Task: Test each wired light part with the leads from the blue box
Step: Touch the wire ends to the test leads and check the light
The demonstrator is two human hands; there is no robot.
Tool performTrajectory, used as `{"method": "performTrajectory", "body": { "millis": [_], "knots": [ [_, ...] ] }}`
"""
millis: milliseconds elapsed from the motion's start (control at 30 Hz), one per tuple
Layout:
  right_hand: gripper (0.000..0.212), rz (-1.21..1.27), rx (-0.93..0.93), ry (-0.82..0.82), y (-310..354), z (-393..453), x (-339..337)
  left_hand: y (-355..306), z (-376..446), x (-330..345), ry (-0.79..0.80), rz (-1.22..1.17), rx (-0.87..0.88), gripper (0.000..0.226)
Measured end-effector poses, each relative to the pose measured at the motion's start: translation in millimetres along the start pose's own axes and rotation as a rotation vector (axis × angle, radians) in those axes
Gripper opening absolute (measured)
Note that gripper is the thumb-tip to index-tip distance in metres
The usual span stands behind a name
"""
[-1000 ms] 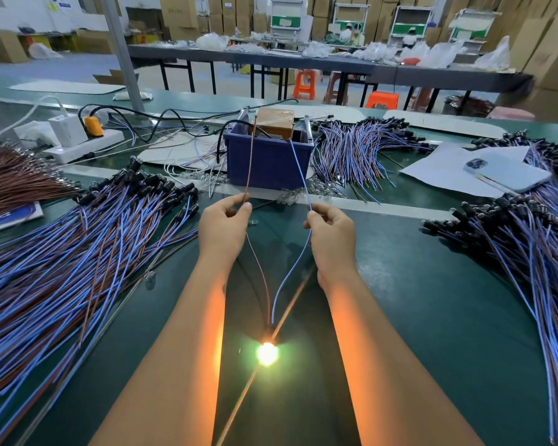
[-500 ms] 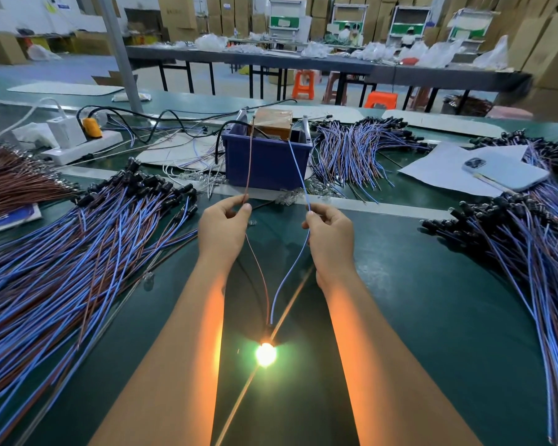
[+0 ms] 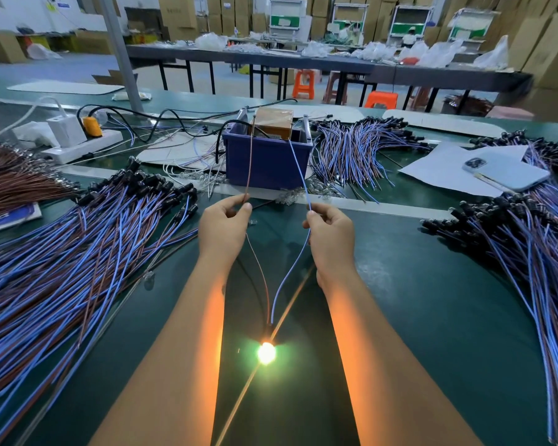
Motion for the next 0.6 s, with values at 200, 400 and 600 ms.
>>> {"method": "performTrajectory", "body": {
  "millis": [200, 400, 600],
  "knots": [
    [0.026, 0.005, -0.151, 0.037, 5.4, -5.6, 3.0, -12.2, -8.1, 8.2, 0.039, -0.065, -0.063, 0.018],
    [0.022, -0.028, -0.293, 0.108, 8.8, -12.1, 14.8, -29.5, -28.6, 29.1, 0.238, -0.312, -0.142, 0.017],
    [0.024, -0.006, -0.302, 0.142, 7.6, -12.8, 14.0, -28.7, -28.0, 25.2, 0.232, -0.429, -0.242, 0.014]
  ]
}}
Point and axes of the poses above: each hand's wrist, its own z-axis towards the middle knuckle, its own x-axis out of the palm, y = z × x, the point moved 1 cm from there along z, towards the middle knuckle, and after that the axes turned 10 degrees about -z, right-handed, at the moved point
